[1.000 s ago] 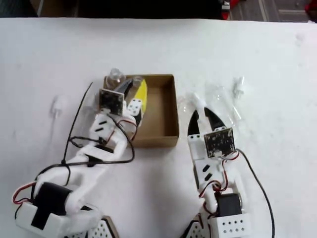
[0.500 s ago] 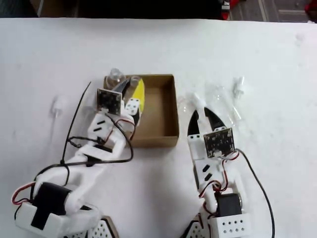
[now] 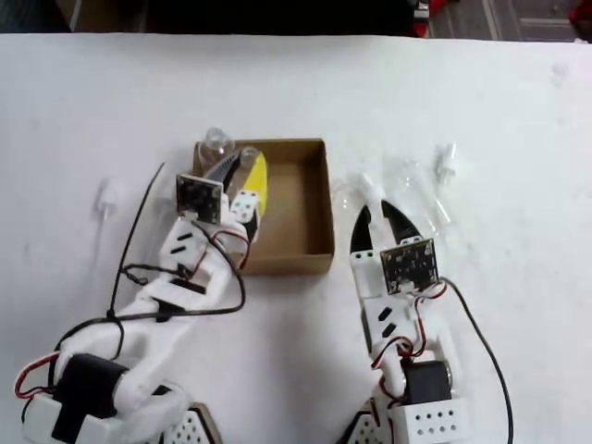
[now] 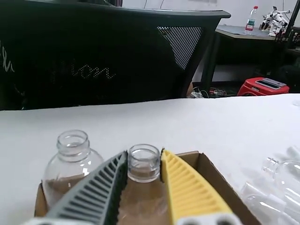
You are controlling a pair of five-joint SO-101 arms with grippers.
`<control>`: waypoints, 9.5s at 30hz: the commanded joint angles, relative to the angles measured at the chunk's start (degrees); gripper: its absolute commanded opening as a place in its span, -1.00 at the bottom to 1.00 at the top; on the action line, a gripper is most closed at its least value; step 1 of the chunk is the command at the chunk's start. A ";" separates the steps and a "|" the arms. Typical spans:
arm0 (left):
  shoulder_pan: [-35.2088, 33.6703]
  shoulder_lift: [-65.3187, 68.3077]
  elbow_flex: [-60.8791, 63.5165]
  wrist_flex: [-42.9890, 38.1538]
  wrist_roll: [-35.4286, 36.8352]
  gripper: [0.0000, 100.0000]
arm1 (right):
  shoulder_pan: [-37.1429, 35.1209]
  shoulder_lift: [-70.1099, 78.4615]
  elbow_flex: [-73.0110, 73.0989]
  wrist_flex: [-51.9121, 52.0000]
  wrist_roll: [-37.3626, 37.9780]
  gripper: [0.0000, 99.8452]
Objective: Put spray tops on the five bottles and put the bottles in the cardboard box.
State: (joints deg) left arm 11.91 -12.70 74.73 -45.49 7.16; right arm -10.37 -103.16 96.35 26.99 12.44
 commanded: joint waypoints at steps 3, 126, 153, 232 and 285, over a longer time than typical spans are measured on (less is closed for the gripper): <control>-0.57 -2.77 -0.09 -0.62 0.88 -0.95 | -0.66 -0.13 0.44 0.31 0.53 -0.86; -21.85 0.31 -55.12 112.53 -5.63 -0.66 | -0.57 -0.04 0.44 0.40 0.53 -0.86; -27.65 4.79 -44.84 98.02 -11.08 -0.44 | -0.57 -0.04 0.44 0.40 0.53 -0.86; -23.87 40.75 -84.84 120.18 -14.15 -0.54 | -0.22 -0.04 0.44 0.40 0.53 -0.86; -23.34 46.99 -93.45 125.45 -14.15 -0.55 | -0.22 -0.04 0.44 0.40 0.53 -0.86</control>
State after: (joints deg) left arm -12.18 34.51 -16.00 78.99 -7.52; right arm -10.29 -103.16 96.35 26.99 12.44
